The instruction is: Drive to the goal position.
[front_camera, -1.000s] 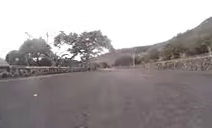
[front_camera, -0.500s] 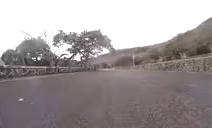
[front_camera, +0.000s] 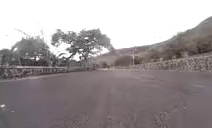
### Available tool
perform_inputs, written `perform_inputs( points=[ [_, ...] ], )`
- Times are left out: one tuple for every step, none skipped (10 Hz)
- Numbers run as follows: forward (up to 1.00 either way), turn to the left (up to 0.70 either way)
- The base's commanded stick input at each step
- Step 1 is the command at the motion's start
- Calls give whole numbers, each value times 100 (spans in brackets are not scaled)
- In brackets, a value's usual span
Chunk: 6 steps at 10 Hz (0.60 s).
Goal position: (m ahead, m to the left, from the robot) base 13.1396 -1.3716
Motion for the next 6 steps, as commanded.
perform_inputs(
  points=[
    [70, 0],
    [70, 0],
    [70, 0],
    [70, 0],
    [70, 0],
    [70, 0]
  ],
)
